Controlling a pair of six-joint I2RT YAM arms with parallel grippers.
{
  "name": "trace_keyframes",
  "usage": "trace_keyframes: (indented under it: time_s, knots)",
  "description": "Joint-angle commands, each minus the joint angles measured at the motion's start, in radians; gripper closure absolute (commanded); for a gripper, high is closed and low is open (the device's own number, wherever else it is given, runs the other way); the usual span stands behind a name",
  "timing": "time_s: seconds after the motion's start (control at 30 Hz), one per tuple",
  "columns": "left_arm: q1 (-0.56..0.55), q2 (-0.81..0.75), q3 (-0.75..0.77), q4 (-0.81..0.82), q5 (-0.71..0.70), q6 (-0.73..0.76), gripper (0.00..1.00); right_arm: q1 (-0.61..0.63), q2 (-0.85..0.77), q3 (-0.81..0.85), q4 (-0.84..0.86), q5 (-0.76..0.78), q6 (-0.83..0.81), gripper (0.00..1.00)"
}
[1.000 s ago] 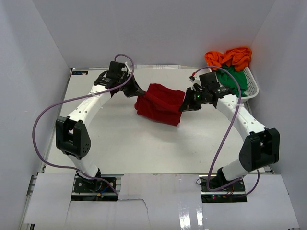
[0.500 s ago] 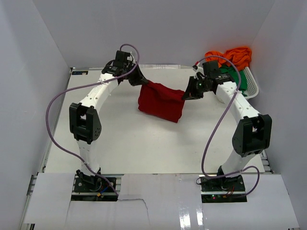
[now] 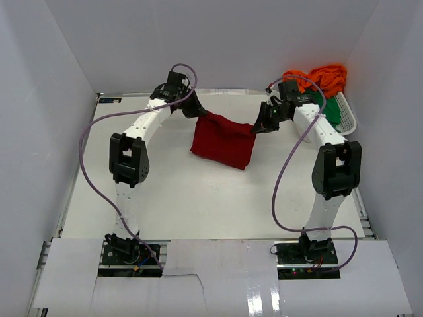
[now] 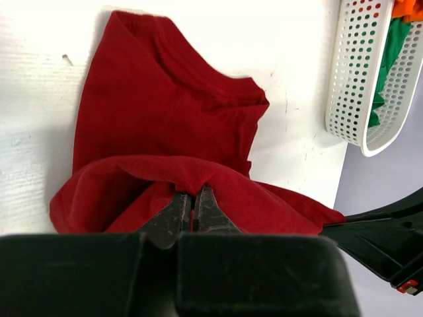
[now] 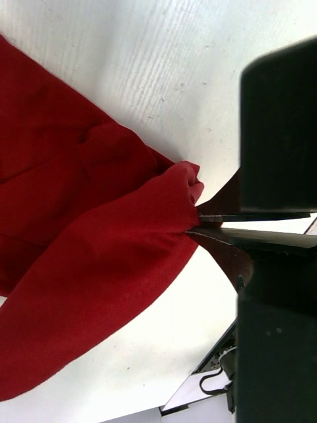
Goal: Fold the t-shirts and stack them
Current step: Fold the long partially folded tshirt into a neat square
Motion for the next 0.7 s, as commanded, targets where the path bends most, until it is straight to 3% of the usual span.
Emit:
trace_keyframes:
  time_s: [0.0, 0.4, 0.47, 0.5, 0.6, 0.67]
  knots:
    - [0.007, 0.014, 0.106, 0.053, -0.012, -0.010, 1.00, -0.023, 0.022, 0.085, -0.004, -0.030, -0.021, 0.92]
    - [0.007, 0.221, 0.337, 0.096, -0.007, -0.031, 0.99, -0.081, 0.212, 0.257, -0.005, -0.058, -0.027, 0.91]
    - [0.007, 0.227, 0.286, 0.192, -0.009, -0.031, 0.93, -0.088, 0.237, 0.296, 0.007, -0.053, -0.026, 0.86]
    - [0.007, 0.235, 0.268, 0.228, -0.010, -0.031, 0.83, -0.091, 0.257, 0.304, 0.018, -0.030, -0.018, 0.86]
    - [0.007, 0.264, 0.219, 0.414, 0.000, -0.044, 0.77, -0.095, 0.269, 0.294, 0.116, 0.011, 0.017, 0.89]
    - [0.007, 0.290, 0.225, 0.488, 0.026, -0.054, 0.66, -0.095, 0.271, 0.265, 0.220, 0.050, 0.042, 0.89]
